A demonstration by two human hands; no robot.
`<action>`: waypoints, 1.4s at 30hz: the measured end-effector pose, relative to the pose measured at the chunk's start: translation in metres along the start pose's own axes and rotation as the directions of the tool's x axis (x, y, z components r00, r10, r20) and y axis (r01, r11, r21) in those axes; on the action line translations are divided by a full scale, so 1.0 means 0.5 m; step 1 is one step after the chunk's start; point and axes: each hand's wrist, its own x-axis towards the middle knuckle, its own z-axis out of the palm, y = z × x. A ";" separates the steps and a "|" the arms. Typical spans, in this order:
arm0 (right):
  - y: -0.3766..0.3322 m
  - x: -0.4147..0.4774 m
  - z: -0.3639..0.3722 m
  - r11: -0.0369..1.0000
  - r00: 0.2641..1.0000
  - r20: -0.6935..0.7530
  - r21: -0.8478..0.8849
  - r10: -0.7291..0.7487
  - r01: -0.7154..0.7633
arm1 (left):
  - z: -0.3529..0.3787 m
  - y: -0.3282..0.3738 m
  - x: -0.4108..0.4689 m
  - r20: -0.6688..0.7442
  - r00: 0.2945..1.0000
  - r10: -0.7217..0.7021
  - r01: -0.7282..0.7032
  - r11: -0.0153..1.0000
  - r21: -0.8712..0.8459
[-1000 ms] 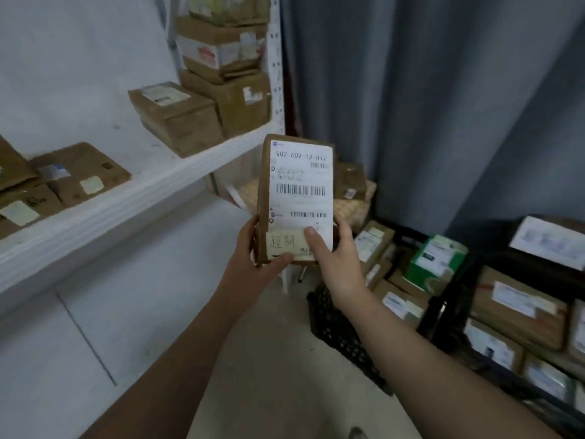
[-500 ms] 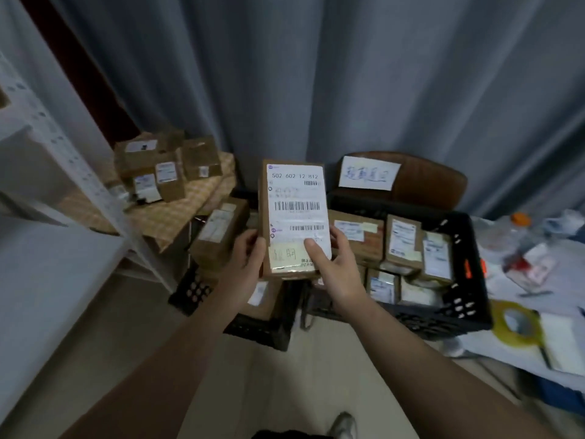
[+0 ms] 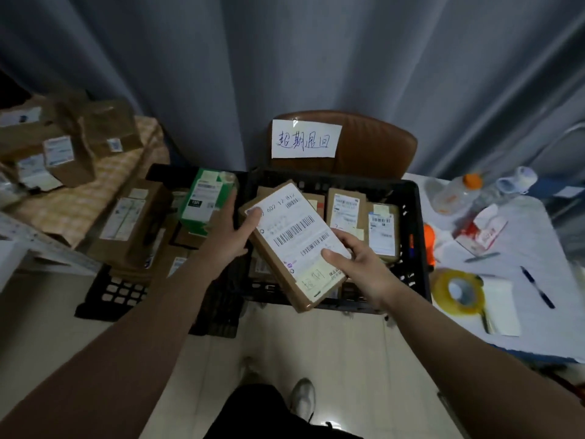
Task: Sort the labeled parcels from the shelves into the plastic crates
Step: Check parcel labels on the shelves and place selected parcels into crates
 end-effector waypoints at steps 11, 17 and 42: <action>0.046 0.168 -0.012 0.992 0.869 -0.479 0.031 0.122 -0.122 | 0.043 -0.097 0.048 -0.026 0.987 -0.161 0.163 0.974 0.158; 0.081 0.206 0.002 0.959 0.899 -0.373 -0.068 0.231 -0.275 | 0.038 -0.123 0.059 -0.041 0.986 -0.163 0.166 0.899 0.406; 0.222 0.341 -0.009 0.698 0.998 -0.063 -0.715 -0.018 -0.033 | 0.137 -0.261 0.145 0.127 0.992 -0.014 -0.123 0.151 0.981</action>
